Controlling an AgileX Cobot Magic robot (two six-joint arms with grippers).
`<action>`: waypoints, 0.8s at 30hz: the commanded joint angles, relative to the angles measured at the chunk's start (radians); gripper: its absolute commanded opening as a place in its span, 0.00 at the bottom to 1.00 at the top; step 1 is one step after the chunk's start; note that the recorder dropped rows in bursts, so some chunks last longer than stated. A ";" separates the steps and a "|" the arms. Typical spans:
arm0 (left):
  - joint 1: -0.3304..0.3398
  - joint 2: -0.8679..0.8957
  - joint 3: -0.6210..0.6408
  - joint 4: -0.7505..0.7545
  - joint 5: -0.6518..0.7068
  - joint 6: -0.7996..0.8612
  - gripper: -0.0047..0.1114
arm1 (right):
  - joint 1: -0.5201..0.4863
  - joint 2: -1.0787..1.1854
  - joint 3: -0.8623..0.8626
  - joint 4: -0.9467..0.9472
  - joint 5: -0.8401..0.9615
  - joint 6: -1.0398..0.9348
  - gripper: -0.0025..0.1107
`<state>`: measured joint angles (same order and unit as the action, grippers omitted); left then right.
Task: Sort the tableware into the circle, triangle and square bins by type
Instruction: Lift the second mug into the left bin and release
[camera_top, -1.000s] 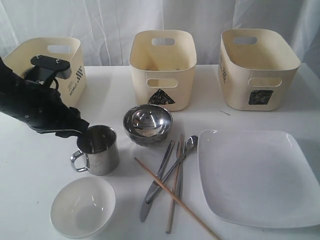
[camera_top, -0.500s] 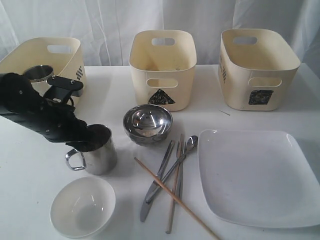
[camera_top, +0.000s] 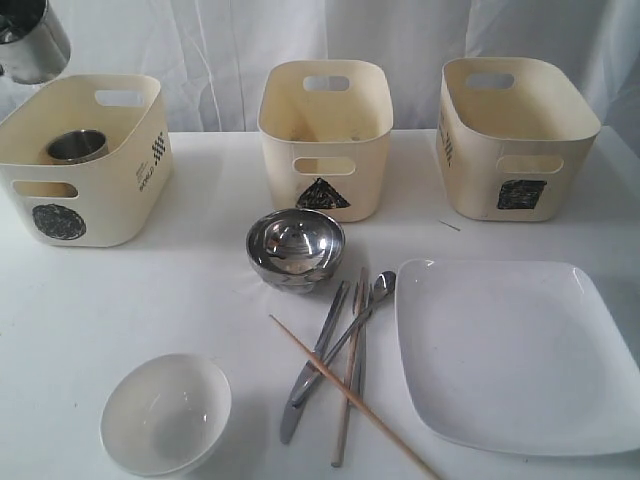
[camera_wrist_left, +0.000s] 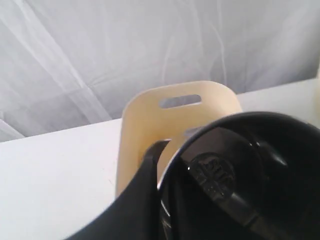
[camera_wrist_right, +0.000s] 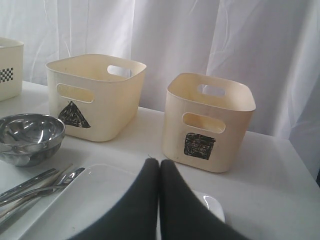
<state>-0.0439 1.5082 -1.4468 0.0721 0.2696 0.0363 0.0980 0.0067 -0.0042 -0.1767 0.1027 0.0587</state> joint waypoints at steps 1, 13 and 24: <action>0.028 0.150 -0.092 -0.019 -0.059 -0.018 0.04 | 0.001 -0.007 0.004 0.000 0.007 0.004 0.02; 0.044 0.500 -0.306 -0.004 -0.123 -0.010 0.04 | 0.001 -0.007 0.004 0.000 0.007 0.004 0.02; 0.044 0.575 -0.352 0.052 -0.101 -0.004 0.20 | 0.001 -0.007 0.004 0.000 0.007 0.004 0.02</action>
<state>-0.0016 2.0908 -1.7905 0.1226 0.1621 0.0332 0.0980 0.0067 -0.0042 -0.1767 0.1027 0.0587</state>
